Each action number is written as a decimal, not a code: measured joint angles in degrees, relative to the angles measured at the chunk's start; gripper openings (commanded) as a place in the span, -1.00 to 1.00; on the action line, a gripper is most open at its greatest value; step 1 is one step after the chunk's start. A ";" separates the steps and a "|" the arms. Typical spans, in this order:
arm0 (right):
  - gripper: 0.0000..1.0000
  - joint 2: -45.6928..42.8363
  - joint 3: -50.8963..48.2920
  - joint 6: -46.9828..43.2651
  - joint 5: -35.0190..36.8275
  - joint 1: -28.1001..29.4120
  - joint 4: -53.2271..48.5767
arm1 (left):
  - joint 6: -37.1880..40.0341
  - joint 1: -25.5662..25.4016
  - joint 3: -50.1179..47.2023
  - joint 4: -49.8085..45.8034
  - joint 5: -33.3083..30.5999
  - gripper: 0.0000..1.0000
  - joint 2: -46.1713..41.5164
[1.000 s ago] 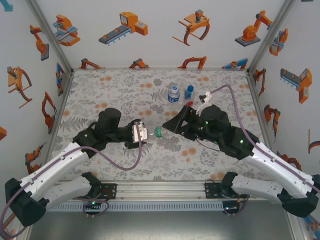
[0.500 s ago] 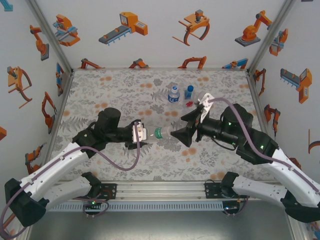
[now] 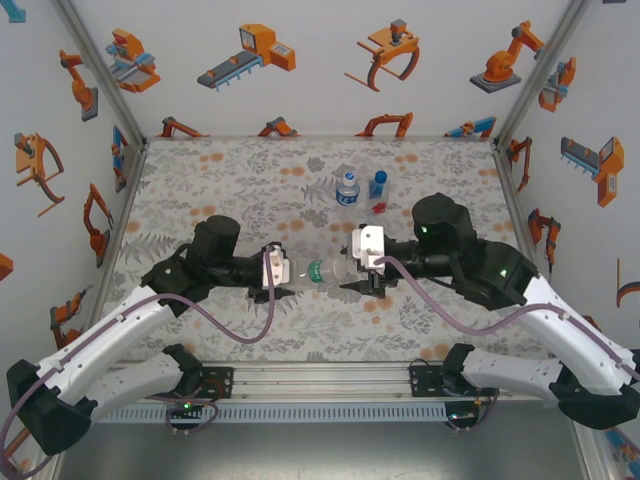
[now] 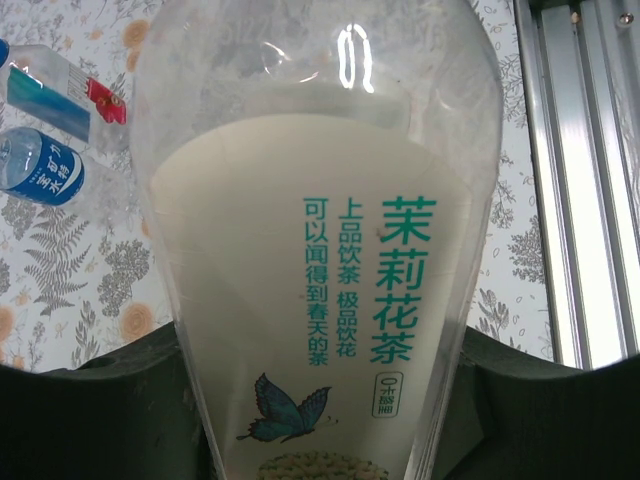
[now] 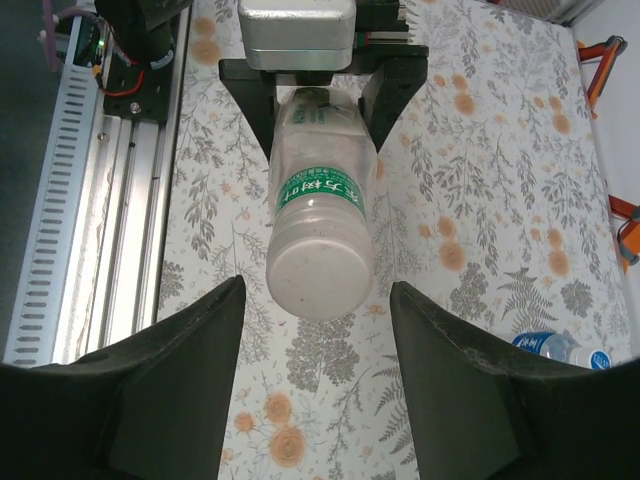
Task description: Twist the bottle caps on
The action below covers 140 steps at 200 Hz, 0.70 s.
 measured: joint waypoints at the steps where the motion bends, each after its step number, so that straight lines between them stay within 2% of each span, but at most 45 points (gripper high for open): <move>1: 0.07 0.07 0.00 -0.09 -0.02 0.00 0.02 | 0.00 0.00 0.00 0.00 0.02 -1.00 0.00; 24: 0.03 0.85 0.00 -0.81 -0.48 0.00 0.37 | 0.00 0.00 0.02 -0.33 0.22 -1.00 -0.04; 51: -0.12 1.40 0.00 -1.07 -0.74 0.00 0.52 | -0.13 0.00 0.02 -0.68 0.22 -1.00 -0.07; 87: -0.45 1.49 0.00 0.15 -0.81 0.00 0.57 | -0.37 0.02 0.02 -1.11 0.24 -1.00 -0.15; 122: -0.84 1.03 -1.42 13.20 1.95 -0.02 3.13 | -0.61 0.02 0.02 -1.16 -0.61 -1.00 -0.15; 140: -0.86 0.17 -3.21 25.46 5.66 -0.07 5.33 | -0.68 0.02 0.00 -0.94 -1.70 -1.00 -0.11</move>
